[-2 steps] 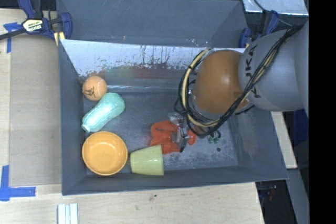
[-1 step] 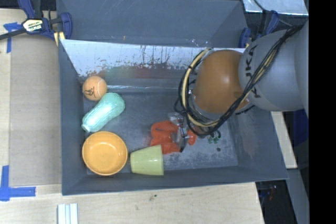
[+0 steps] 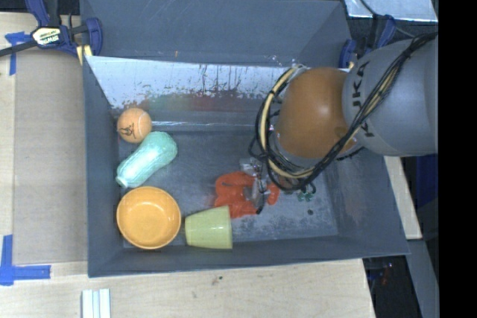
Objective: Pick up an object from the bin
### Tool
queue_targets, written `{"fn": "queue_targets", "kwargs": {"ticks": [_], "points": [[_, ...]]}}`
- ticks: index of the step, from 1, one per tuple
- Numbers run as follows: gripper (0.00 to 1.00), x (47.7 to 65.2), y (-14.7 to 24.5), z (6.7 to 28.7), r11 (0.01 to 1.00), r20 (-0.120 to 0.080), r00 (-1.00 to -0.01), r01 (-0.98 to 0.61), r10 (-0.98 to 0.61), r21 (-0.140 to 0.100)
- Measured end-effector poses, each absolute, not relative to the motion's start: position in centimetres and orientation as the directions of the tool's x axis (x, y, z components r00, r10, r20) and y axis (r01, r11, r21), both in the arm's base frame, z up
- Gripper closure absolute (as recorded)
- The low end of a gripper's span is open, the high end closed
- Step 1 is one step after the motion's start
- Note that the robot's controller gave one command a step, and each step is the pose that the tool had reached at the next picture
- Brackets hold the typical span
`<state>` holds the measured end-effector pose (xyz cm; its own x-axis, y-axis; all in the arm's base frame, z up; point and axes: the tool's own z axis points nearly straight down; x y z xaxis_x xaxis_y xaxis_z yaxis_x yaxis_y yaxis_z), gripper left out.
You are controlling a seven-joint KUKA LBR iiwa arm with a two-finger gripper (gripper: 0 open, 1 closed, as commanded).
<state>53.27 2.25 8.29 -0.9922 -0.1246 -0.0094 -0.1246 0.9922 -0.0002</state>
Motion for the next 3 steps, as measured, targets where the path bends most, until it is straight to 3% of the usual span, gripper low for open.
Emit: {"fn": "queue_targets", "kwargs": {"ticks": [2,3], "points": [[1.0,53.3,2.2,11.5,0.993,-0.013,-0.993,-0.121,-0.121,-0.001],[1.0,53.3,2.2,14.1,0.993,-0.013,-0.993,-0.12,-0.12,-0.001]]}}
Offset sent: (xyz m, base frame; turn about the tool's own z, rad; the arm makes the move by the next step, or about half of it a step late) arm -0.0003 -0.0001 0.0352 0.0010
